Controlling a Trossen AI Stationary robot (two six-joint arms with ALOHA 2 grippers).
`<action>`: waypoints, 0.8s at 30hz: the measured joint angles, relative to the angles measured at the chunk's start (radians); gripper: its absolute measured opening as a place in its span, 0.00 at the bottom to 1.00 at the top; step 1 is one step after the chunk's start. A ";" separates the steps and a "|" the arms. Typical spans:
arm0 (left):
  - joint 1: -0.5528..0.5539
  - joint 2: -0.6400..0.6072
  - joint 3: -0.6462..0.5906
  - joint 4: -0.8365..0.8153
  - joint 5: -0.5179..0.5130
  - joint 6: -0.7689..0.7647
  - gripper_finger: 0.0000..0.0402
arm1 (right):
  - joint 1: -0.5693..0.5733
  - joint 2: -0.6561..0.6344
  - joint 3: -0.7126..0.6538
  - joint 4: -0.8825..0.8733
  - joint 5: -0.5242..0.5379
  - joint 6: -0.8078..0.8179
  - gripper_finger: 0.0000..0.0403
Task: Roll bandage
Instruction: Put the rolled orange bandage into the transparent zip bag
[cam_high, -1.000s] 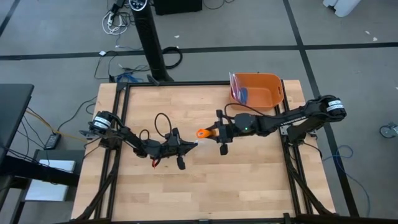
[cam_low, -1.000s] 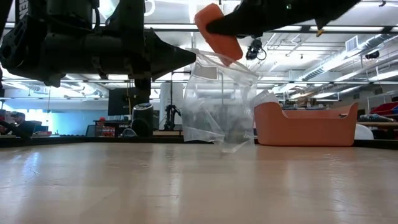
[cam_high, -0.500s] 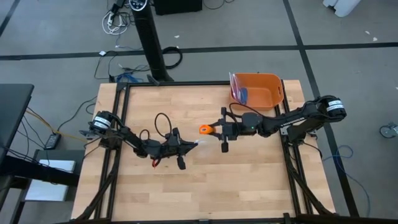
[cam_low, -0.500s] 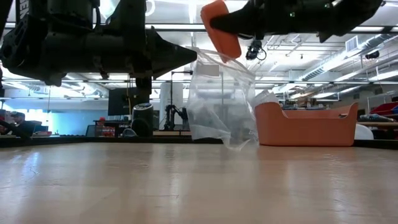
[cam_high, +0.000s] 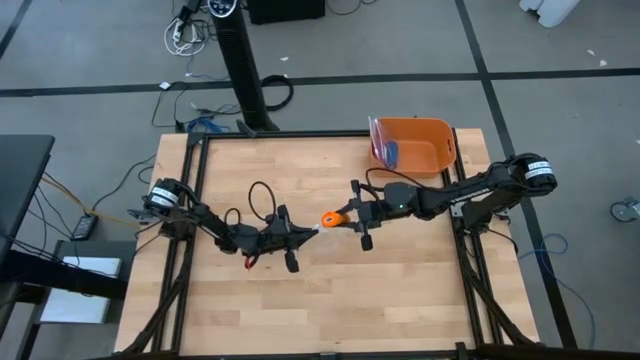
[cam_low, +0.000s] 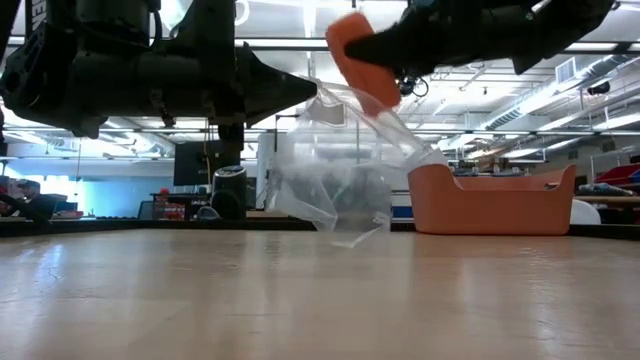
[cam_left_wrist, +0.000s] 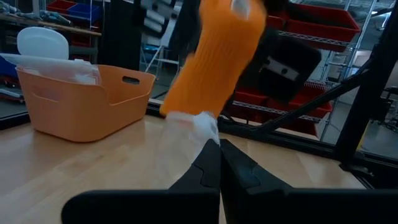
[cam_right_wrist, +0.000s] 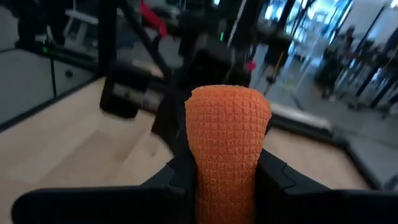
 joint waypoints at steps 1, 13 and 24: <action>0.000 0.000 0.000 0.000 0.000 0.000 0.00 | -0.001 0.000 0.000 -0.021 0.002 0.009 0.22; 0.000 0.000 0.000 0.000 0.002 0.004 0.00 | -0.024 0.000 0.000 -0.171 0.014 0.112 0.22; 0.002 0.000 0.000 0.000 0.032 -0.015 0.00 | -0.047 0.000 0.000 -0.309 -0.028 0.245 0.22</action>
